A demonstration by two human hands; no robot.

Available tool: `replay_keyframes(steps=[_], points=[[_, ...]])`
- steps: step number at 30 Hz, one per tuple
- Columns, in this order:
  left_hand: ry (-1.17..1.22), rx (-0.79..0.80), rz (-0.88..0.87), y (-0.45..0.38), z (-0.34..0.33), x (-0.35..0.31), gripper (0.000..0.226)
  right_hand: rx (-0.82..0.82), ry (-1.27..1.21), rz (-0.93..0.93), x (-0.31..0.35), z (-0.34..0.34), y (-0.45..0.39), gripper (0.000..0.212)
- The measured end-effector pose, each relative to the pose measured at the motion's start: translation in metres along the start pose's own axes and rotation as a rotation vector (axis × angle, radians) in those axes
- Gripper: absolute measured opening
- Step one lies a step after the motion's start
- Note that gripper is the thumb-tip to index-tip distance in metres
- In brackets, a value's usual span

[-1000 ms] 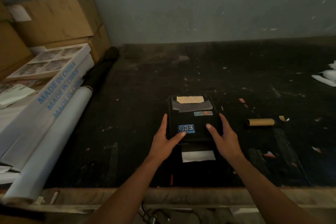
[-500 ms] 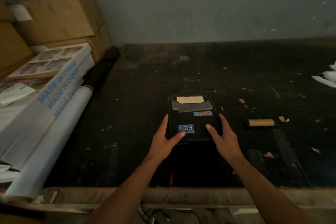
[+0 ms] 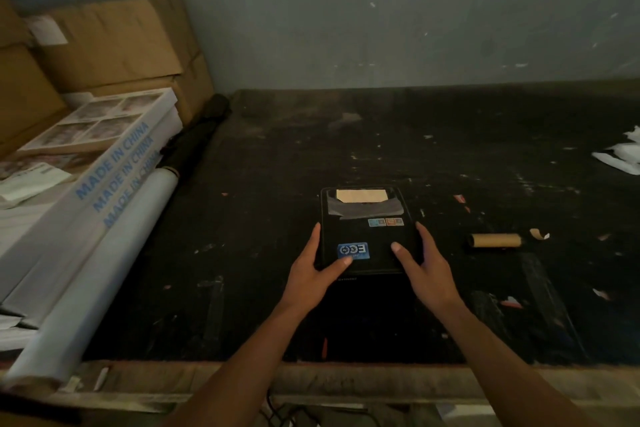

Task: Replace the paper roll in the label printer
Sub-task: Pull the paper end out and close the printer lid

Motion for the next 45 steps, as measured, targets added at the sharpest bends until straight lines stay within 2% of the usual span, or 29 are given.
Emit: replay_keyframes(steps=[2, 6, 8, 15, 22, 26, 30, 40, 45], points=[[-0.011, -0.007, 0.016, 0.001, 0.000, -0.001, 0.101, 0.003, -0.022, -0.022, -0.002, 0.001, -0.001, 0.082], [-0.055, -0.023, 0.058, 0.002, 0.002, 0.000, 0.118, 0.038, -0.236, -0.238, -0.023, -0.002, 0.009, 0.090], [-0.080, -0.039, 0.077, 0.002, 0.002, 0.002, 0.124, 0.036, -0.249, -0.284, -0.030, -0.002, 0.013, 0.091], [-0.152, -0.110, 0.120, 0.001, 0.003, 0.007, 0.129, -0.011, -0.152, -0.195, -0.023, 0.003, 0.012, 0.084], [-0.107, -0.112, 0.125, 0.001, 0.003, 0.006, 0.116, 0.058, -0.071, -0.165, -0.017, 0.011, 0.011, 0.090], [-0.093, -0.122, 0.134, 0.002, 0.003, 0.005, 0.119, 0.053, 0.029, -0.122, -0.015, 0.014, 0.010, 0.092], [-0.081, -0.134, 0.151, 0.003, 0.002, 0.004, 0.126, 0.061, 0.047, -0.104, -0.014, 0.015, 0.009, 0.091], [-0.076, -0.142, 0.189, 0.004, 0.002, 0.005, 0.125, 0.064, 0.104, -0.101, -0.015, 0.016, 0.005, 0.090], [-0.077, -0.121, 0.224, 0.004, -0.001, 0.007, 0.124, 0.095, 0.029, -0.129, -0.017, 0.009, 0.008, 0.089]])
Point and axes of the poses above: each hand's wrist, its own y-axis away from the middle knuckle, its own z-axis out of the back of the hand, x = y × z, the point moved 3 cm from there along -y, towards the middle knuckle, and after that the axes turned 6 degrees about -z, right-handed, at the moved point
